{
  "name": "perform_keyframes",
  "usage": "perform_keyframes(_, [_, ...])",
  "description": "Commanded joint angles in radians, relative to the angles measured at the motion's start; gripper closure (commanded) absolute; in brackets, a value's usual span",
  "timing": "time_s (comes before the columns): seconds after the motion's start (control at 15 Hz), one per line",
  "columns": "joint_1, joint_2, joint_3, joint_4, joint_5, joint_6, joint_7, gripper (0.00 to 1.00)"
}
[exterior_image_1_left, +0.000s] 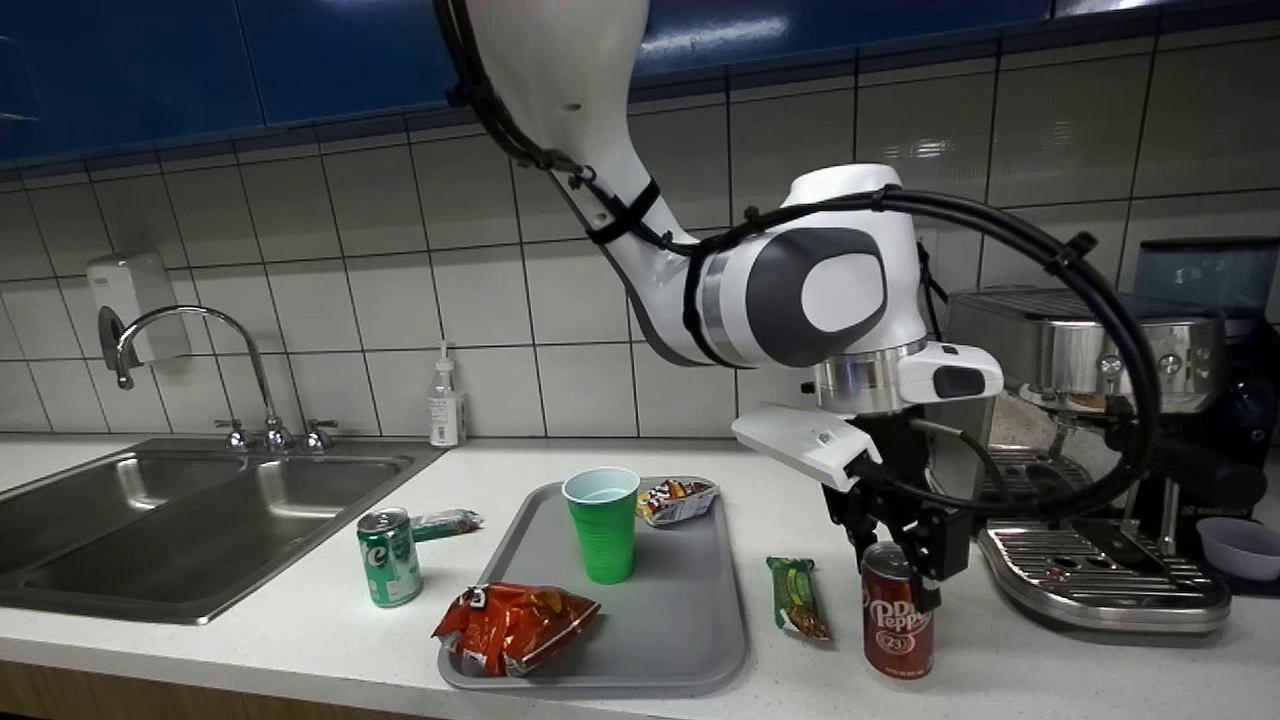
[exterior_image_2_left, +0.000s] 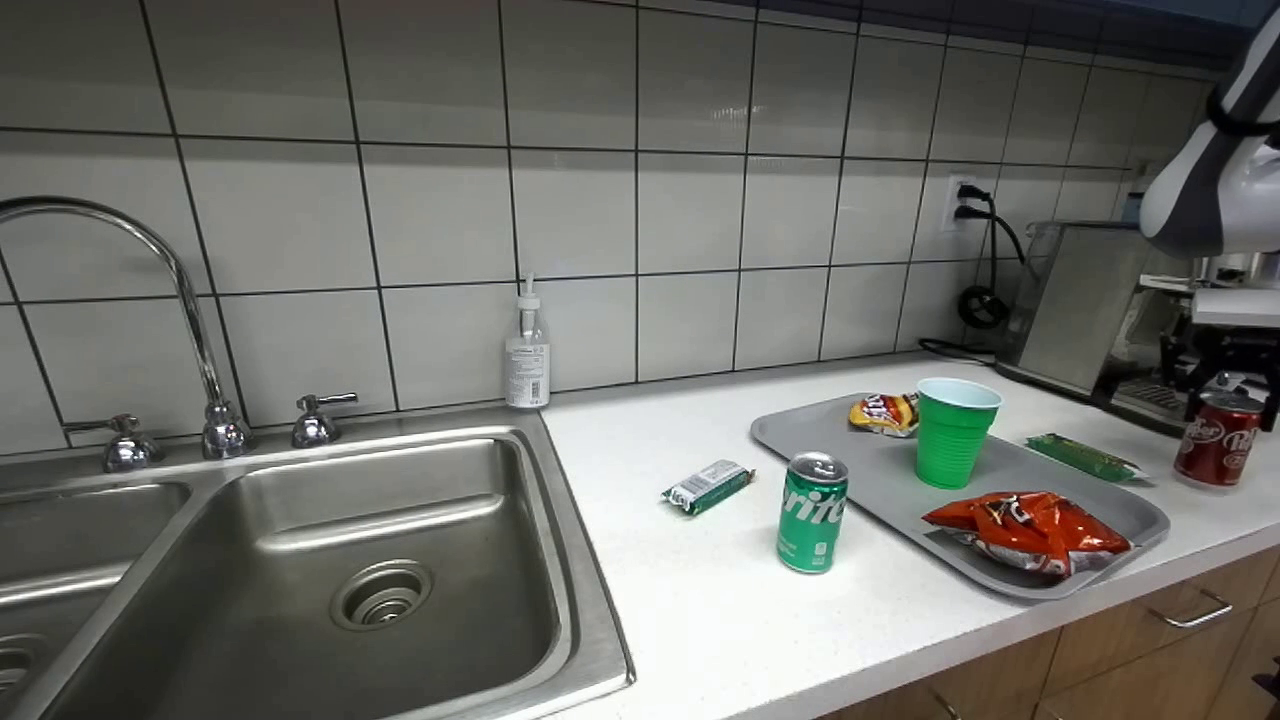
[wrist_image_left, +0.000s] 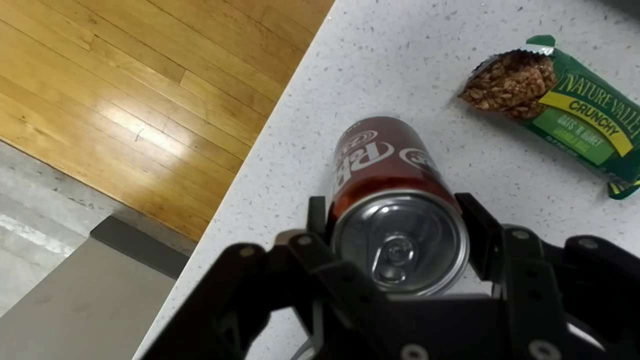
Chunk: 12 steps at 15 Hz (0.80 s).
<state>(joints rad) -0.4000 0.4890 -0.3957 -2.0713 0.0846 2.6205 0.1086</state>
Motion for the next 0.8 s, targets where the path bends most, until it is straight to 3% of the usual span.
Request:
perform_keyframes(0.0, [-0.028, 0.010, 0.026, 0.035, 0.020, -0.033, -0.009, 0.60])
perform_keyframes(0.27, [-0.031, 0.013, 0.033, 0.029, 0.027, -0.038, -0.015, 0.60])
perform_keyframes(0.33, [-0.029, 0.011, 0.031, 0.027, 0.024, -0.039, -0.013, 0.51])
perform_keyframes(0.4, [-0.028, 0.005, 0.032, 0.024, 0.023, -0.044, -0.015, 0.11])
perform_keyframes(0.6, [-0.016, -0.022, 0.025, 0.012, 0.005, -0.048, -0.021, 0.00])
perform_keyframes(0.73, [-0.004, -0.052, 0.020, -0.001, -0.010, -0.055, -0.027, 0.00])
